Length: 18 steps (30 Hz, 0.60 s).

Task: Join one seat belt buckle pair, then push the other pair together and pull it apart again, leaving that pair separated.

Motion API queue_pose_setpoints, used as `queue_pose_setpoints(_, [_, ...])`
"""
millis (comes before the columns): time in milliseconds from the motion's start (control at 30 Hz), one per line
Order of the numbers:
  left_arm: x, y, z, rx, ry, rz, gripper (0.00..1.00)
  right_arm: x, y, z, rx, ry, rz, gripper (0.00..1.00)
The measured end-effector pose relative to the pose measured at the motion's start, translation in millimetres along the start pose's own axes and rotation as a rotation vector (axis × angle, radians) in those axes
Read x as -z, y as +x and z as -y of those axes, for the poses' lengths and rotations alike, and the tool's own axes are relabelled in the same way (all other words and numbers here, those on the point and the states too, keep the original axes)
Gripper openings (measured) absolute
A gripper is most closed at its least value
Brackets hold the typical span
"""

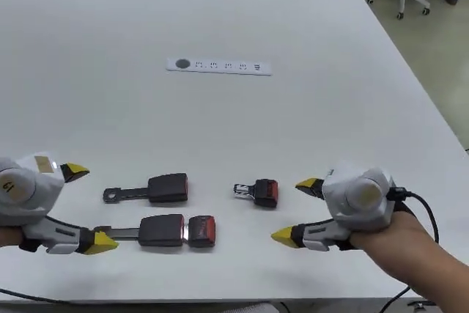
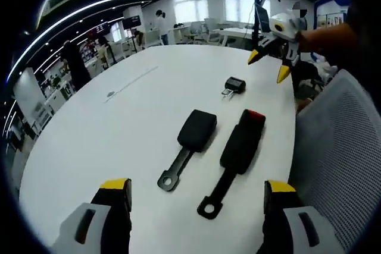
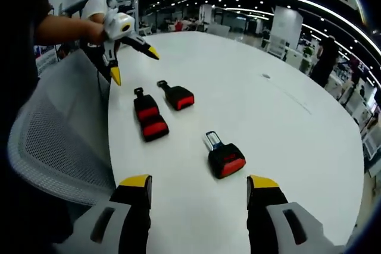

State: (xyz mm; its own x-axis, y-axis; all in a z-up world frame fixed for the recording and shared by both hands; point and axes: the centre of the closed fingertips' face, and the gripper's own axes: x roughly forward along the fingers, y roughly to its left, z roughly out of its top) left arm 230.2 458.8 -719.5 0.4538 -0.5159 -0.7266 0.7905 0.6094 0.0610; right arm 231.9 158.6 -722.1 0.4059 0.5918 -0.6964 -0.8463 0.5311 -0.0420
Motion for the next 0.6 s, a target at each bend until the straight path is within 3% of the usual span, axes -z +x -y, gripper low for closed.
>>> queue_pose_setpoints(133, [7.5, -5.0, 0.7, -0.003, -0.021, 0.009, 1.0, 0.5, -3.2, -3.1, 0.025, 0.004, 0.023, 0.78])
queue_pose_setpoints(267, [11.6, -7.6, -4.4, -0.022, -0.041, 0.023, 1.0, -1.6, -7.8, -1.1, 0.061, 0.067, 0.061, 0.91])
queue_pose_setpoints(600, [7.8, -11.1, -2.4, -0.049, -0.084, 0.042, 1.0, -10.4, -15.0, -2.2, 0.094, 0.093, 0.098, 0.98])
